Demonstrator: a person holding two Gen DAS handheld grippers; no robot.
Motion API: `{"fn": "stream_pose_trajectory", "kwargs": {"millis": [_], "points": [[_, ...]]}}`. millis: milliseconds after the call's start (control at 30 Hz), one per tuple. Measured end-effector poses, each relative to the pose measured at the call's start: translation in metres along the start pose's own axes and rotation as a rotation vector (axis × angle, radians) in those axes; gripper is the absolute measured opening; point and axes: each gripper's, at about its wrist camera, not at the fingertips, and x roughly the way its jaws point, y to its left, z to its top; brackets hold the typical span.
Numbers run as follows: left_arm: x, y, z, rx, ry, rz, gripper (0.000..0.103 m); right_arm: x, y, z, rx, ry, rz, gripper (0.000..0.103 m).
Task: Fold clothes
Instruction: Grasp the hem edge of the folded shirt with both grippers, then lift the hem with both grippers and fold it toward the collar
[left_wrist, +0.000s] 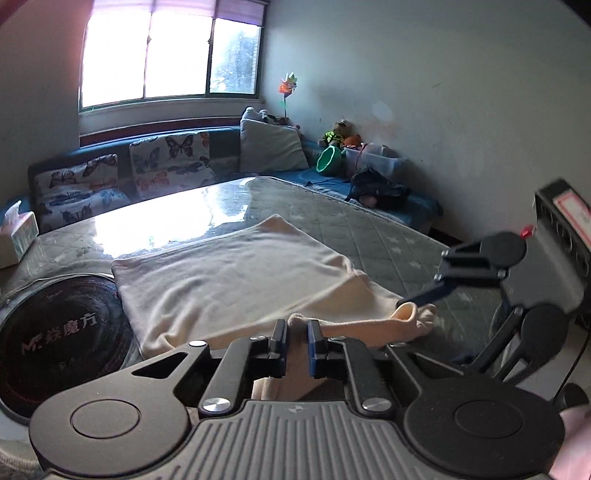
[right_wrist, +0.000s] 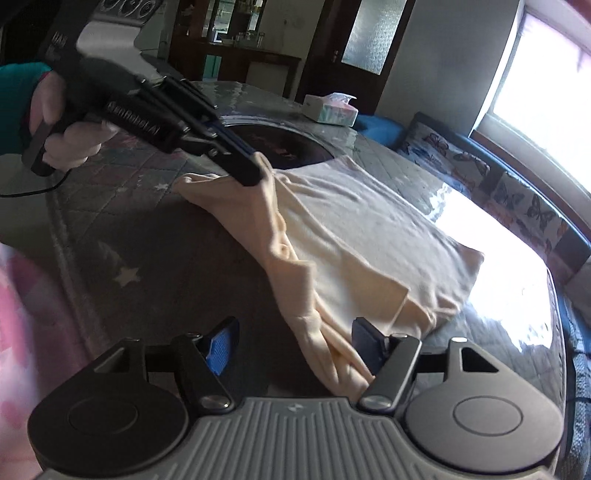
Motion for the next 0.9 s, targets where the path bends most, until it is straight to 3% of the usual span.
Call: {"fn": "stream_pose_trajectory", "kwargs": {"millis": [167, 233, 300, 400, 500, 567, 833, 900], "points": [[0.004, 0.008, 0.002, -0.015, 0.018, -0.017, 0.012, 0.02, -0.01, 0.009, 0.027, 0.004, 0.032, 0.049], [0.001, 0.007, -0.001, -0.007, 0.022, -0.024, 0.013, 0.023, -0.016, 0.011, 0.057, 0.018, 0.064, 0.032], [-0.004, 0.003, -0.007, 0.007, 0.027, -0.03, 0.017, 0.024, -0.027, 0.014, 0.118, 0.033, 0.102, 0.022], [-0.013, -0.003, -0.018, 0.039, 0.033, -0.02, 0.02, 0.024, -0.042, 0.018, 0.192, 0.045, 0.144, 0.018], [-0.018, -0.006, -0.031, 0.061, 0.053, 0.007, 0.032, 0.023, -0.051, 0.022, 0.225, 0.046, 0.162, 0.018], [-0.019, -0.008, -0.038, 0.083, 0.062, 0.033, 0.045, 0.023, -0.056, 0.025, 0.241, 0.044, 0.17, 0.018], [-0.014, -0.01, -0.054, 0.181, 0.079, 0.104, 0.046, 0.021, -0.062, 0.032, 0.286, 0.034, 0.166, 0.017], [-0.012, -0.01, -0.057, 0.209, 0.08, 0.121, 0.04, 0.02, -0.062, 0.032, 0.287, 0.028, 0.159, 0.015]]}}
